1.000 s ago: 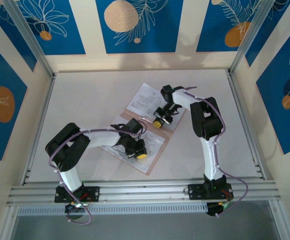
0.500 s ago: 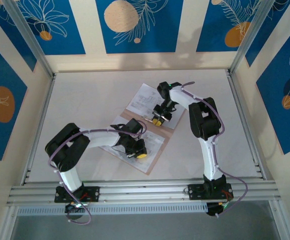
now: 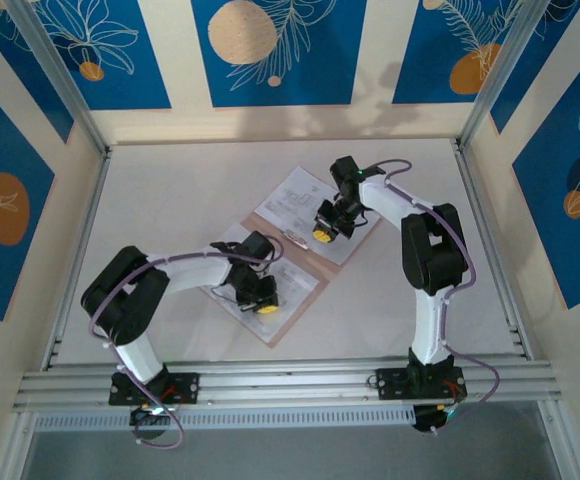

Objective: Put the files into the folder

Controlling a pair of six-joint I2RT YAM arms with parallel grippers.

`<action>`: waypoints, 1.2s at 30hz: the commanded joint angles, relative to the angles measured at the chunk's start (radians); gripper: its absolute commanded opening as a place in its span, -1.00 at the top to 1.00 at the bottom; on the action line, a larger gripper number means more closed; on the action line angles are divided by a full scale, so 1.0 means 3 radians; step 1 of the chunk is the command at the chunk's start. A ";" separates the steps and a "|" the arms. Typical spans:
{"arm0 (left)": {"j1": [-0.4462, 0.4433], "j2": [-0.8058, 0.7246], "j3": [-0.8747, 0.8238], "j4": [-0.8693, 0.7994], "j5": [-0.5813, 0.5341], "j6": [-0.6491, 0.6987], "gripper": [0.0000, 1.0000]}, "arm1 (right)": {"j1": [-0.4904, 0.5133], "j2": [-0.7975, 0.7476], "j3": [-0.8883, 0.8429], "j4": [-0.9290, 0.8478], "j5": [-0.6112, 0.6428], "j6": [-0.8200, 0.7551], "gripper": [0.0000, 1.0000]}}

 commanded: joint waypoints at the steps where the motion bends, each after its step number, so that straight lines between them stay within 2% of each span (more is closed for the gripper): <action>1: 0.0195 -0.0042 0.0055 -0.0528 -0.0361 0.0383 0.77 | 0.0062 -0.0099 -0.0149 0.0111 -0.0079 -0.0097 0.79; 9: 0.0743 -0.0040 0.0328 -0.0725 -0.0619 0.0764 0.66 | 0.0362 -0.0244 -0.0358 0.0202 -0.0125 -0.0167 0.81; 16: 0.0898 -0.0323 0.0523 -0.0828 -0.0742 0.0703 0.22 | 0.0599 -0.0075 -0.0104 0.0083 -0.0265 -0.0393 0.82; 19: 0.0984 -0.0515 0.0379 -0.0725 -0.0579 0.0476 0.14 | 0.0633 0.0058 0.0015 -0.0022 -0.0225 -0.0444 0.85; 24: 0.1095 -0.0750 0.0062 -0.0598 -0.0368 0.0233 0.05 | 0.0515 0.0049 -0.0129 0.0061 -0.0241 -0.0444 0.86; 29: 0.1253 -0.0966 -0.0273 -0.0469 -0.0241 0.0107 0.00 | 0.0479 0.0118 -0.0176 0.0080 -0.0321 -0.0436 0.88; 36: 0.1530 -0.1092 -0.0516 -0.0406 -0.0081 0.0149 -0.06 | 0.0510 0.0169 -0.0309 0.0089 -0.0184 -0.0316 0.91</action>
